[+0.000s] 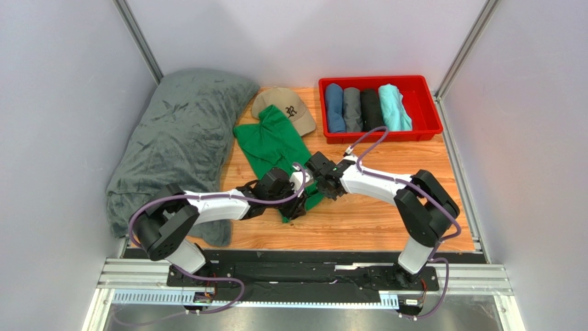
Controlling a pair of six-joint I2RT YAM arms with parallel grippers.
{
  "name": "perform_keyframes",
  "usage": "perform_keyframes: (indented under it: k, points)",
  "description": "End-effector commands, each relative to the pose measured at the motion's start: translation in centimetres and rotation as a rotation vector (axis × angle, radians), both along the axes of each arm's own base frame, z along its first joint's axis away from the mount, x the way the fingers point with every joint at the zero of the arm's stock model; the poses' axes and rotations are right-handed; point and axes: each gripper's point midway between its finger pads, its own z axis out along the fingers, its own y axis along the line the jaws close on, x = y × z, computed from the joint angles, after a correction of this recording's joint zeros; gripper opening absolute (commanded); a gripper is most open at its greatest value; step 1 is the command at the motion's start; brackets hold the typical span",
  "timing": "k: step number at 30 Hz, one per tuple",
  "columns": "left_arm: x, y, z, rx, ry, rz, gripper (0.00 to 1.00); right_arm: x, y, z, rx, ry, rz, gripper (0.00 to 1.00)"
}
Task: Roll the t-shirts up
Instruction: Roll the T-shirt to the center of the board.
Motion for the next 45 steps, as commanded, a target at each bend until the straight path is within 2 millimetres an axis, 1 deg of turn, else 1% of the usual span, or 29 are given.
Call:
perform_keyframes:
  k: [1, 2, 3, 6, 7, 8, 9, 10, 12, 13, 15, 16, 17, 19, 20, 22, 23, 24, 25, 26, 28, 29, 31, 32, 33, 36, 40, 42, 45]
  points:
    - [1.0, -0.9, 4.2, -0.077, -0.177, -0.049, 0.53, -1.1, -2.7, -0.4, -0.162, 0.122, 0.05, 0.0]
    - [1.3, -0.8, 5.2, -0.093, -0.211, -0.04, 0.58, -0.6, -2.5, 0.1, -0.158, 0.126, 0.053, 0.0]
    - [1.5, -0.6, 5.5, -0.094, -0.232, -0.036, 0.59, -1.0, -2.9, -0.3, -0.186, 0.158, 0.06, 0.0]
    - [1.8, 0.0, 7.0, -0.104, -0.297, -0.024, 0.59, -0.6, -2.9, 0.1, -0.209, 0.188, 0.077, 0.0]
    - [2.2, 0.5, 7.1, -0.091, -0.346, -0.025, 0.59, -0.6, -3.0, -0.3, -0.228, 0.213, 0.092, 0.0]
    - [2.4, 0.7, 8.1, -0.105, -0.387, -0.019, 0.59, -0.5, -2.9, -0.3, -0.23, 0.227, 0.092, 0.0]
    - [2.6, 0.8, 8.4, -0.103, -0.414, -0.021, 0.58, -0.2, -2.7, 0.2, -0.237, 0.238, 0.094, 0.0]
    - [2.9, 1.1, 8.5, -0.083, -0.458, -0.035, 0.58, -0.3, -2.8, -0.4, -0.26, 0.265, 0.101, 0.0]
    - [3.0, 1.1, 8.7, -0.074, -0.512, -0.063, 0.56, -0.3, -2.8, -0.5, -0.28, 0.295, 0.109, 0.0]
    - [3.5, 1.2, 8.9, -0.051, -0.563, -0.077, 0.56, 0.3, -2.3, -0.2, -0.274, 0.29, 0.11, 0.0]
    - [3.1, 0.9, 8.6, -0.019, -0.595, -0.113, 0.55, 0.3, -2.0, -0.8, -0.293, 0.327, 0.126, 0.0]
    - [3.0, 0.8, 8.5, 0.009, -0.624, -0.131, 0.55, 1.1, -1.3, -0.3, -0.281, 0.316, 0.128, 0.0]
    - [2.3, 0.4, 8.2, 0.018, -0.636, -0.163, 0.55, 0.8, -1.8, -1.0, -0.308, 0.362, 0.123, 0.0]
    - [1.6, 0.2, 7.9, 0.047, -0.676, -0.195, 0.55, 1.5, -1.3, -0.8, -0.314, 0.367, 0.123, 0.0]
    - [0.6, -0.4, 7.6, 0.046, -0.683, -0.231, 0.55, 1.4, -1.5, -1.3, -0.331, 0.39, 0.124, 0.0]
    - [-0.1, -0.8, 7.6, 0.052, -0.705, -0.257, 0.55, 1.6, -1.2, -1.6, -0.323, 0.394, 0.125, 0.0]
    - [-1.0, -1.3, 7.2, 0.054, -0.702, -0.29, 0.56, 1.7, -1.1, -1.7, -0.32, 0.396, 0.124, 0.0]
    - [-1.1, -1.7, 7.2, 0.058, -0.703, -0.301, 0.56, 1.7, -1.1, -2.1, -0.325, 0.405, 0.125, 0.0]
    - [-1.0, -1.6, 6.6, 0.093, -0.697, -0.294, 0.56, 1.7, -1.1, -2.2, -0.322, 0.408, 0.121, 0.0]
    - [-0.8, -1.7, 5.3, 0.13, -0.676, -0.301, 0.56, 1.8, -1.0, -2.3, -0.319, 0.407, 0.12, 0.0]
    - [-0.4, -2.1, 4.8, 0.157, -0.682, -0.296, 0.56, 1.7, -1.1, -2.6, -0.322, 0.418, 0.116, 0.0]
    - [-0.2, -2.2, 3.6, 0.191, -0.676, -0.305, 0.56, 1.7, -1.1, -2.7, -0.323, 0.42, 0.114, 0.0]
    - [0.2, -2.7, 3.2, 0.235, -0.702, -0.293, 0.57, 1.7, -1.3, -3.0, -0.32, 0.426, 0.109, 0.0]
    - [0.4, -2.6, 2.1, 0.273, -0.698, -0.287, 0.57, 1.8, -1.3, -3.1, -0.318, 0.429, 0.108, 0.0]
    - [1.1, -2.6, 2.2, 0.29, -0.709, -0.255, 0.57, 1.9, -1.3, -3.1, -0.315, 0.428, 0.106, 0.0]
    - [1.4, -2.6, 1.2, 0.328, -0.724, -0.243, 0.57, 2.1, -1.3, -3.3, -0.313, 0.431, 0.112, 0.0]
    - [1.0, -2.6, -0.3, 0.384, -0.74, -0.27, 0.57, 2.0, -1.3, -3.4, -0.312, 0.438, 0.114, 0.0]
    - [1.3, -2.4, -0.6, 0.402, -0.736, -0.245, 0.56, 2.0, -1.3, -3.4, -0.309, 0.438, 0.118, 0.0]
    - [1.3, -2.1, -1.4, 0.421, -0.72, -0.234, 0.46, 2.2, -1.2, -3.0, -0.298, 0.421, 0.121, 0.0]
